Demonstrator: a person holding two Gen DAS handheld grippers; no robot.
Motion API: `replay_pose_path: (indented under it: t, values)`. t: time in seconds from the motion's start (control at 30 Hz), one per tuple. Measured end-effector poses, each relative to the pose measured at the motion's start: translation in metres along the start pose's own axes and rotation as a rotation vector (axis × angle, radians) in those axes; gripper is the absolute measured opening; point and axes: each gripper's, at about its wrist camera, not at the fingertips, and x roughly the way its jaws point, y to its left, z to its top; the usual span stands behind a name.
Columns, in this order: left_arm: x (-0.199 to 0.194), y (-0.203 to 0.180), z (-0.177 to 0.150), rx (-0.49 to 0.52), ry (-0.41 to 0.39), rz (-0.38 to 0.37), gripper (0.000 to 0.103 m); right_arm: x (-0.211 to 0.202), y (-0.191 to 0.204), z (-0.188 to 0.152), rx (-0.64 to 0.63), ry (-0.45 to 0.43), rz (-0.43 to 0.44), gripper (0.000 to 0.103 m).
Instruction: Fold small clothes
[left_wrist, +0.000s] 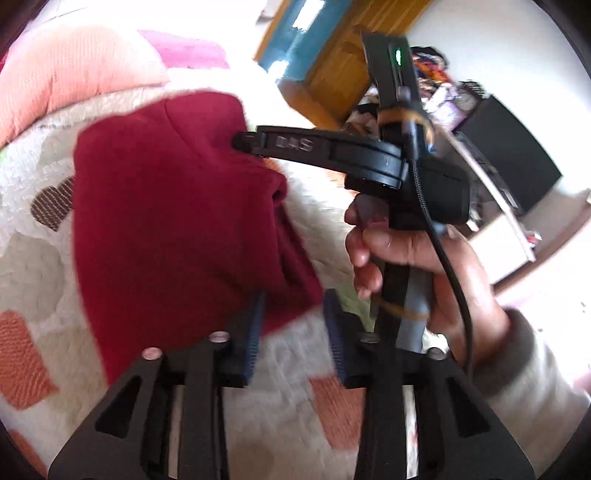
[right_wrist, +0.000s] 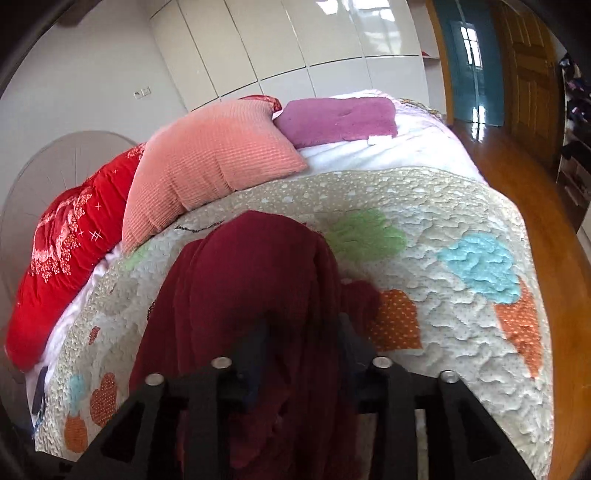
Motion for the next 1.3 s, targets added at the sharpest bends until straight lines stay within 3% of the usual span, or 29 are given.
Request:
replay_pose_path:
  t: [0.03,0.1,0.17,0.2,0.3,0.33,0.37,0.4,0.47,0.6,0.7,0.77,0.83,0.9,0.97,1.0,1.1,1.2,1.23,1.27,1.3]
  values:
    - [-0.014,-0.001,-0.004,0.028,-0.023,0.006,0.053,-0.015,-0.001,-0.001,0.002,-0.019,0.024,0.059]
    - [-0.034,0.002,-0.012,0.069,-0.064,0.042,0.063,-0.044,0.001,-0.009,0.015,-0.044,0.107,0.064]
    - [-0.043,0.007,-0.018,0.080,-0.094,0.107,0.063,-0.060,0.007,-0.019,0.019,-0.042,0.154,0.075]
    - [-0.045,0.017,-0.020,0.071,-0.108,0.158,0.063,-0.065,0.011,-0.025,0.016,-0.031,0.164,0.075]
    - [-0.036,0.038,-0.026,-0.024,-0.102,0.212,0.063,-0.063,0.025,-0.047,0.005,0.030,0.200,0.074]
    - [-0.030,0.037,-0.032,-0.049,-0.097,0.213,0.063,-0.061,0.032,-0.057,-0.016,0.044,0.211,0.062]
    - [-0.026,0.044,-0.033,-0.071,-0.091,0.215,0.063,-0.057,0.040,-0.062,-0.054,0.058,0.202,0.025]
    - [-0.015,0.051,-0.038,-0.089,-0.075,0.226,0.063,-0.053,0.050,-0.069,-0.106,0.072,0.166,0.005]
    - [-0.007,0.059,-0.038,-0.093,-0.052,0.237,0.063,-0.048,0.058,-0.082,-0.151,0.090,0.094,0.006]
    - [-0.003,0.061,-0.048,-0.047,-0.031,0.242,0.063,-0.066,0.041,-0.093,-0.116,0.045,0.086,0.006]
    - [0.002,0.058,-0.055,-0.047,0.012,0.274,0.063,-0.047,0.021,-0.098,-0.087,0.104,0.034,0.005]
    - [-0.002,0.057,-0.058,-0.049,-0.002,0.283,0.063,-0.040,0.015,-0.098,-0.088,0.118,0.036,0.005]
    - [-0.020,0.047,-0.060,-0.022,-0.053,0.289,0.063,-0.052,0.015,-0.092,-0.071,0.078,0.078,0.006]
    - [-0.036,0.039,-0.060,0.026,-0.112,0.311,0.063,-0.070,0.012,-0.084,-0.058,0.024,0.097,0.021]
    - [-0.045,0.032,-0.054,0.067,-0.155,0.337,0.063,-0.087,0.009,-0.072,-0.041,-0.048,0.080,0.052]
    - [-0.044,0.033,-0.051,0.075,-0.162,0.341,0.063,-0.091,0.007,-0.064,-0.030,-0.079,0.077,0.053]
    - [-0.032,0.036,-0.041,0.061,-0.155,0.342,0.063,-0.081,0.009,-0.035,0.004,-0.092,0.041,0.053]
    - [-0.014,0.047,-0.035,0.007,-0.144,0.319,0.063,-0.035,0.013,-0.009,0.018,-0.017,0.006,0.053]
    - [-0.006,0.051,-0.034,-0.011,-0.128,0.314,0.063,-0.019,0.012,-0.005,0.018,0.013,0.005,0.044]
    - [0.001,0.055,-0.033,-0.026,-0.117,0.302,0.063,-0.003,0.013,-0.002,0.010,0.042,0.009,0.029]
    - [0.006,0.057,-0.032,-0.036,-0.110,0.293,0.063,0.010,0.013,0.000,-0.011,0.060,-0.002,0.023]
